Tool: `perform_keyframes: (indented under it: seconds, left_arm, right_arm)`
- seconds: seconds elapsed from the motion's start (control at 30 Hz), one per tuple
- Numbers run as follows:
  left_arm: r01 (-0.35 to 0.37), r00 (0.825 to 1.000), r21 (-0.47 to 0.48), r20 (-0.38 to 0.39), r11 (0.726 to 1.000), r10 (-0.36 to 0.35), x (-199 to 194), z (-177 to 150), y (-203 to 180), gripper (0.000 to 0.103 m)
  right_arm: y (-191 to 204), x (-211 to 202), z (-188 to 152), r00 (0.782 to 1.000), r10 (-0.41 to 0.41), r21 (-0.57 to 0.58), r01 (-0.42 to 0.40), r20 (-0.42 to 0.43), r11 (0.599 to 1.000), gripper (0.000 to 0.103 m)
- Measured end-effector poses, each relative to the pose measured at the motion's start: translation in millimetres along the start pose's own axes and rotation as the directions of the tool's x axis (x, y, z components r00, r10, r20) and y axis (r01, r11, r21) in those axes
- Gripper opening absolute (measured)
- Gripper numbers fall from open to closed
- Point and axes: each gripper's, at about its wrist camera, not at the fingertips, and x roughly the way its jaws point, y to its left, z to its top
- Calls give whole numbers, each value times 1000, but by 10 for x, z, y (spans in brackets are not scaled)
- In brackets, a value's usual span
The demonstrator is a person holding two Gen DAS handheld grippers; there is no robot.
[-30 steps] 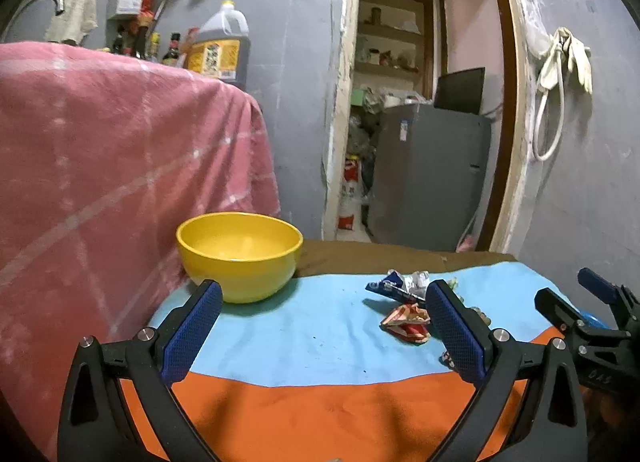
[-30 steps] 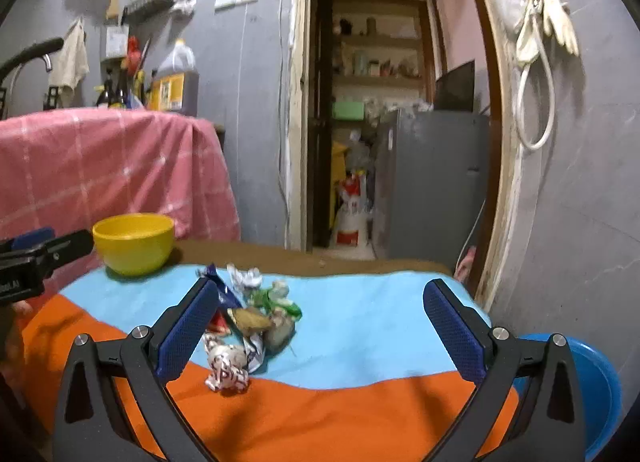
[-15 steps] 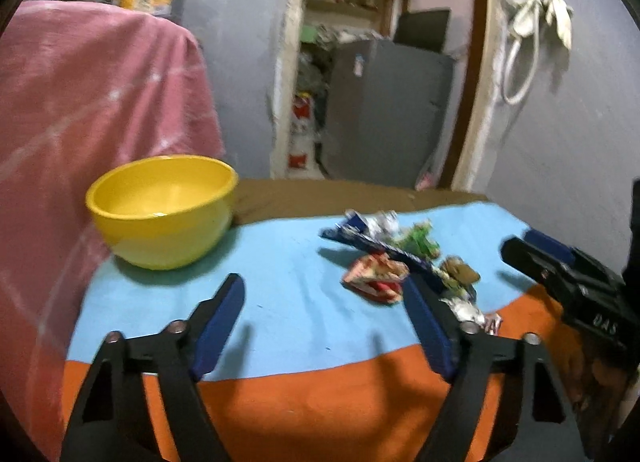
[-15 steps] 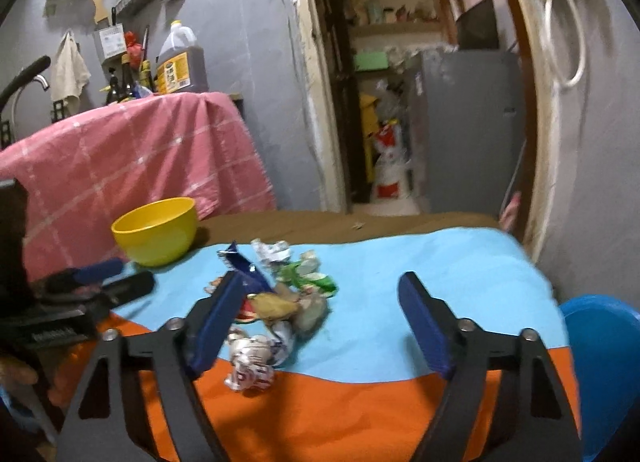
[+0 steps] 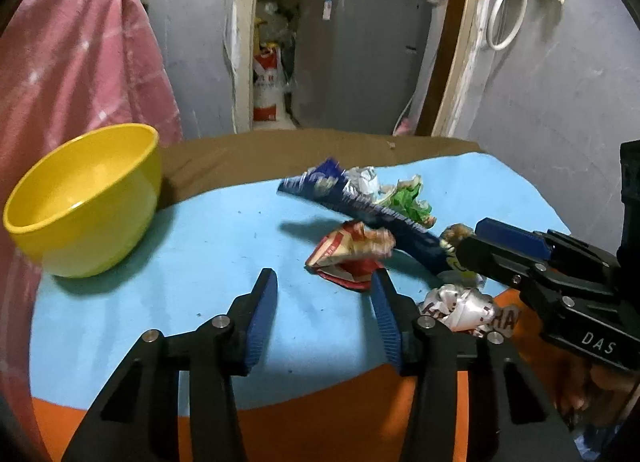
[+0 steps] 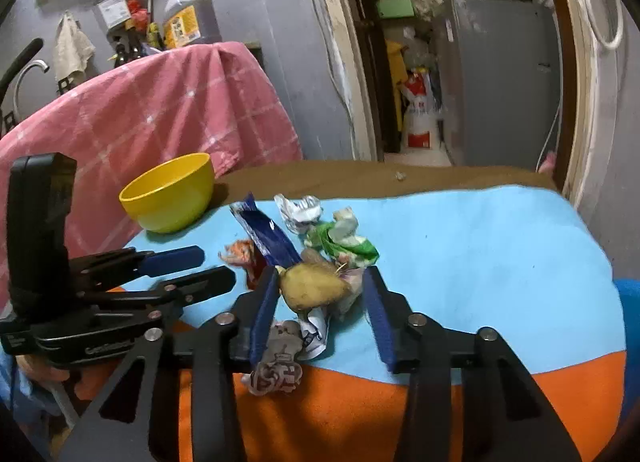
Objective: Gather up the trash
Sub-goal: 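Close left tool on red wrapper while right tool closes on brown crumpled scrap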
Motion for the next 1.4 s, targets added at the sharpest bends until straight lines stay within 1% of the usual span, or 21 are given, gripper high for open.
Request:
perform_keyframes:
  seconds: [0.03, 0.17, 0.3, 0.37, 0.43, 0.47, 0.53, 0.67, 0.93, 1.2, 1.4]
  left_arm:
    - [2, 1000, -2, -7, 1000, -2, 23, 20, 9, 43]
    - [9, 1000, -4, 2, 1000, -9, 45, 99, 6, 43]
    - [12, 1000, 4, 3, 1000, -12, 84, 144, -7, 41]
    - [18, 1000, 3, -11, 1000, -18, 126, 147, 4, 27]
    - [17, 1000, -7, -16, 1000, -17, 152, 158, 17, 23]
    - [20, 1000, -15, -14, 1000, -21, 149, 159, 34, 18]
    - [26, 1000, -31, -11, 999, -26, 153, 163, 54, 12]
    - [41, 999, -52, 1, 998, -42, 135, 171, 95, 3]
    - [52, 998, -28, 20, 998, -51, 79, 155, 31, 0]
    - [40, 998, -41, 42, 998, -39, 42, 142, 29, 0]
    - [26, 996, -43, 84, 999, -22, -89, 80, 2, 0]
  right_arm:
    - [-15, 10, -4, 1000, 4, 9, -4, -8, 1000, 35]
    - [-47, 8, -20, 1000, 19, 27, -19, -17, 999, 34]
    - [-30, 0, -26, 1000, 25, 20, -24, -19, 999, 33]
    - [-30, -6, -33, 999, 28, 19, -27, -18, 999, 32]
    - [-28, -7, -34, 999, 30, 19, -30, -17, 999, 31]
    - [-27, -11, -38, 999, 30, 17, -30, -15, 999, 31]
    - [-19, -11, -36, 999, 29, 15, -29, -13, 999, 31]
    - [-27, -25, -46, 999, 32, 19, -32, -5, 999, 31]
    - [-21, -52, -46, 999, 31, 21, -31, 17, 999, 30]
    - [-29, -84, -49, 999, 31, 26, -32, 35, 999, 30]
    - [-27, -127, -54, 998, 25, 27, -26, 60, 999, 30]
